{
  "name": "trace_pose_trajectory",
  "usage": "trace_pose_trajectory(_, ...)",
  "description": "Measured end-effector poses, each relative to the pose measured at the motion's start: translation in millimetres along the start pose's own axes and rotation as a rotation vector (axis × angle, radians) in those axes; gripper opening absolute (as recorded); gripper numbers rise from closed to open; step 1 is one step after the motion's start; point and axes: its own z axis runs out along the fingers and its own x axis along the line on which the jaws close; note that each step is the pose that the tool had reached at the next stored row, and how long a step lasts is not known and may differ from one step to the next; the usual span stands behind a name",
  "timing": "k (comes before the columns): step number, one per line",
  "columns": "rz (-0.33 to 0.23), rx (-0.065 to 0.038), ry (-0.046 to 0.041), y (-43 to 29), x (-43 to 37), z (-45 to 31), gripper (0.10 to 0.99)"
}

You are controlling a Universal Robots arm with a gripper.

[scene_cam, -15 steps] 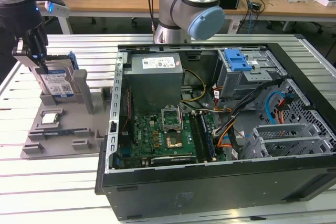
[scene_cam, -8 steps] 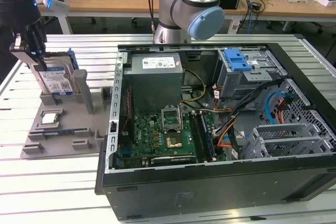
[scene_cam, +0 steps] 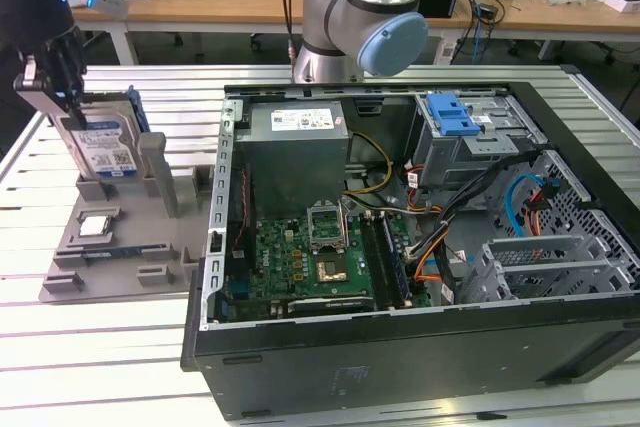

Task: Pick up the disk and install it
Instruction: 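Pick up the disk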

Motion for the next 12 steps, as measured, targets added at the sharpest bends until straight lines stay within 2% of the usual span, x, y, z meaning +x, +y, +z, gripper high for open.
trace_pose_trajectory(6,0.000,0.000,0.0000,0.3,-0.2,-6.9,0.369)
trace_pose_trajectory(12,0.000,0.000,0.0000,0.6,-0.4,-17.3,0.369)
